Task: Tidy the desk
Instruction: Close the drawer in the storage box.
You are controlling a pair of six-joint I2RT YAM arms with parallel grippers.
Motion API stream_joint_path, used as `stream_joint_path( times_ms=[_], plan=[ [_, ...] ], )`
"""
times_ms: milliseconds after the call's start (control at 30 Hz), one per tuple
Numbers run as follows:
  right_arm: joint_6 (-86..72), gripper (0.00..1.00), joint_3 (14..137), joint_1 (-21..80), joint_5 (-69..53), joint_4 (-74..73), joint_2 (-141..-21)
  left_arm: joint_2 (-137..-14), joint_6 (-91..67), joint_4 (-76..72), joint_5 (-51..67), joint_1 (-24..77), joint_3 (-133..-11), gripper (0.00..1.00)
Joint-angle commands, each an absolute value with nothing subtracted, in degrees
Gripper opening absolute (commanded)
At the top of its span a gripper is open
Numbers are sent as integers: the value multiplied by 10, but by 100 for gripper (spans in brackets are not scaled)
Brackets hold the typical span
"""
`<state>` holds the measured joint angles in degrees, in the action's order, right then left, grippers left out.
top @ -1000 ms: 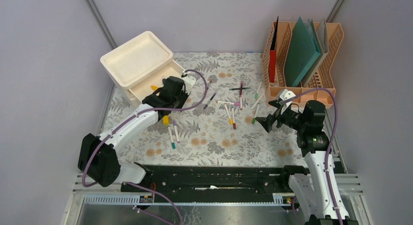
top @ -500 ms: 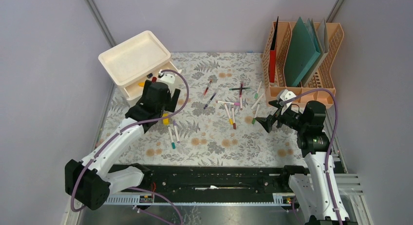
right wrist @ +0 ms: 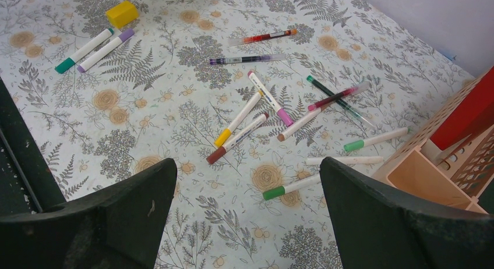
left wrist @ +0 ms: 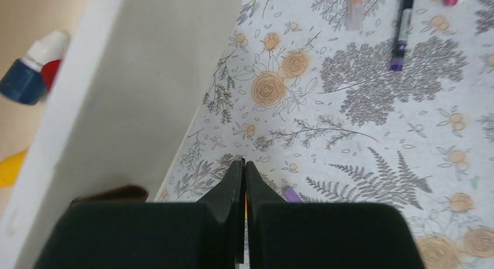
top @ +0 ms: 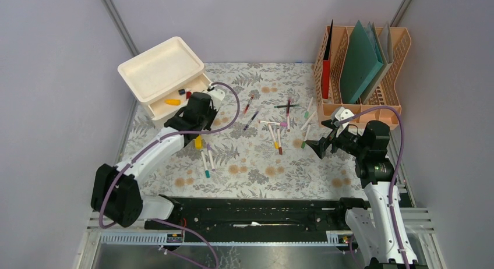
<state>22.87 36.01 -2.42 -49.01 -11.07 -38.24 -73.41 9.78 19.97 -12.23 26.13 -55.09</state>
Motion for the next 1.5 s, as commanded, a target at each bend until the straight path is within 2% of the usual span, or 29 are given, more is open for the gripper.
stream_joint_path(
  times_ms=[0, 33, 67, 167, 200, 533, 1067, 1233, 1467],
  plan=[
    [238, 100, 363, -27, -494, -100, -377, -772, 148, 132, -159, 249, -591, 1],
    [238, 100, 363, -27, -494, -100, -377, -782, 146, 123, -176, 246, -598, 9],
    [238, 100, 362, -27, -494, -101, -377, -790, 143, 116, -194, 240, -604, 23],
    [239, 100, 363, -27, -495, -101, -377, -798, 129, 78, -253, 230, -613, 88],
    [239, 100, 363, -27, -495, -102, -378, -798, 127, 71, -260, 229, -615, 97],
    [240, 100, 363, -27, -493, -102, -377, -794, 123, 93, -239, 223, -634, 99],
    [242, 100, 365, -27, -494, -105, -376, -797, 85, 27, -250, 195, -626, 99],
    [243, 100, 364, -27, -494, -105, -375, -760, -26, 38, -182, 195, -596, 99],
    [243, 100, 364, -27, -496, -105, -376, -675, -188, -48, -184, 195, -491, 99]
  ],
)
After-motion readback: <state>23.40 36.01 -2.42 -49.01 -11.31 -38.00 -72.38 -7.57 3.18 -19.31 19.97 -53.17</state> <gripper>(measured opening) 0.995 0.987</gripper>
